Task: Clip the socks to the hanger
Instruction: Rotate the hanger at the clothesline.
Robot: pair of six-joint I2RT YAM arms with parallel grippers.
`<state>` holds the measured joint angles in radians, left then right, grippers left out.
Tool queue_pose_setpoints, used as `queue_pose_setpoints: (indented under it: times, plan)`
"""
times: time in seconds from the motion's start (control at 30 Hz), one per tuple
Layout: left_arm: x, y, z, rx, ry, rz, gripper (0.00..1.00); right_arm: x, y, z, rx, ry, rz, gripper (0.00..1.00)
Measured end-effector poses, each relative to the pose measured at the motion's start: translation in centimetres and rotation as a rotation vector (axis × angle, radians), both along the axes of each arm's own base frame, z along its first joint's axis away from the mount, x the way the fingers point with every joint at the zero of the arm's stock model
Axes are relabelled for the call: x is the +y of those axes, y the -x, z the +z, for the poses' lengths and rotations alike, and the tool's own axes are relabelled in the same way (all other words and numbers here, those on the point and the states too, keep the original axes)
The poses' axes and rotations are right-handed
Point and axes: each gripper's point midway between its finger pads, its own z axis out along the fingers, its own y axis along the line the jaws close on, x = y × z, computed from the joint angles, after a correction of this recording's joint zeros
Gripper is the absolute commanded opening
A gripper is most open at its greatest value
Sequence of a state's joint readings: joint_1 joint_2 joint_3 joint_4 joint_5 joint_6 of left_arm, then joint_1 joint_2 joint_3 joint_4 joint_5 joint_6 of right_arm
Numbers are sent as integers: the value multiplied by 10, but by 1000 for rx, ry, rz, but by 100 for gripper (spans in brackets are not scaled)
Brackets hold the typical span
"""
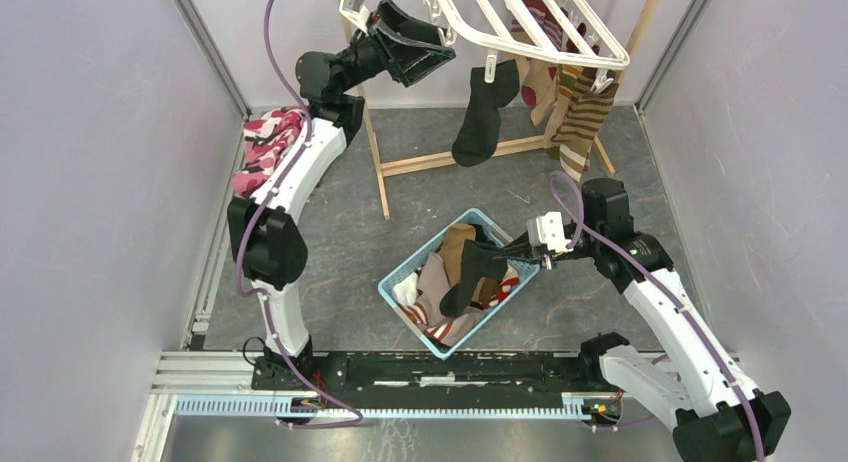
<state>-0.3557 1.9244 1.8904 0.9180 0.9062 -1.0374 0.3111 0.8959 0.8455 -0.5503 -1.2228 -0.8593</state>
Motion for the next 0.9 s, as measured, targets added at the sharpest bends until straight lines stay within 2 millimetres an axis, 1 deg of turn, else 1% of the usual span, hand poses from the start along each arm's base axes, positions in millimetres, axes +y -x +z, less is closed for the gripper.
queue_pose_setpoints:
  times: [0.13,0.2,0.4,0.57,0.7,0.9]
  plan:
    - [0,8,10,-34,24,-49,77,0,1,-1,3,2,1,0]
    - [0,9,13,-40,35,-68,77,0,1,-1,3,2,1,0]
    - [-3,7,6,-18,31,-116,78,0,1,-1,1,2,2,0]
    - [-5,3,1,-6,33,-131,81,0,1,-1,-2,2,2,0]
    - [-6,0,2,-7,38,-145,82,0,1,0,-3,2,3,0]
    - [-6,4,7,-35,65,-187,82,0,1,0,-4,1,6,0]
